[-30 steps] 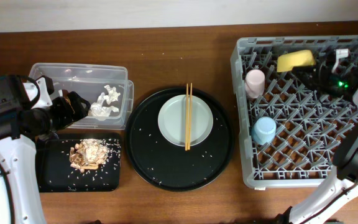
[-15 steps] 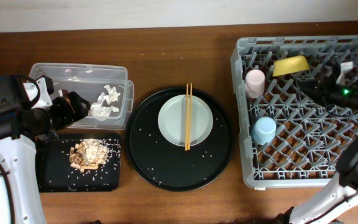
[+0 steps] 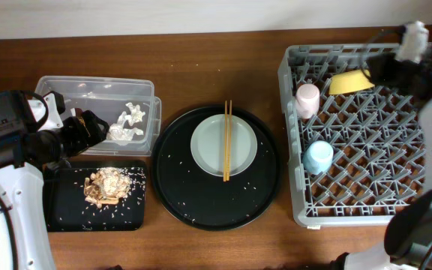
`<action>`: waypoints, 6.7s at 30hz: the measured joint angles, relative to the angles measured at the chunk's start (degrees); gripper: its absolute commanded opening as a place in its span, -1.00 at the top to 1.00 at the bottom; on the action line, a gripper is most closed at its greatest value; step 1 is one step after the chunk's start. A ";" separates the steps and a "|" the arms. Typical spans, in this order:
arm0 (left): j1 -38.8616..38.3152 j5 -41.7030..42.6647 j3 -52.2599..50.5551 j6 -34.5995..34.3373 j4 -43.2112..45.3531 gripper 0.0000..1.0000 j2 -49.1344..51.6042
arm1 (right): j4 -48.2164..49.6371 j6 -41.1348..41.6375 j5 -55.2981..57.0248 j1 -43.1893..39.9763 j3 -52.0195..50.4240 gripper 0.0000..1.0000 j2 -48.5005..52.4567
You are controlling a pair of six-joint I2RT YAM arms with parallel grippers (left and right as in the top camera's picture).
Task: Sort waste into correct bins and load items into the dishwasher rack
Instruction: 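Carry the yellow bowl to the rack and set it down upside down, then reach the right gripper to the chopsticks on the white plate and grasp, then carry one chopstick to the rack with the right gripper and insert it, then move the right gripper back to the plate and grasp the second chopstick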
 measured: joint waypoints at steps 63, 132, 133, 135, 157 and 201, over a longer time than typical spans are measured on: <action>0.00 0.00 -0.07 0.02 0.00 -0.99 0.00 | -21.29 24.55 18.25 51.36 -0.85 0.39 8.39; 0.00 0.00 -0.15 0.02 0.00 -0.99 0.00 | -11.78 37.03 26.75 52.02 -6.93 0.92 16.41; 0.00 0.00 -0.15 0.02 0.00 -0.99 0.00 | -11.78 37.00 26.75 52.02 -6.93 0.92 16.41; 0.00 0.00 -0.15 0.00 0.00 -0.99 0.00 | -11.85 36.87 26.75 52.02 -6.91 0.91 16.41; 0.00 0.00 -0.15 0.02 0.00 -0.99 0.00 | -48.35 4.70 27.17 24.04 8.90 0.92 -0.74; 0.00 0.00 -0.15 0.00 0.00 -0.99 0.00 | -47.19 -3.78 -7.17 18.10 8.90 0.12 9.92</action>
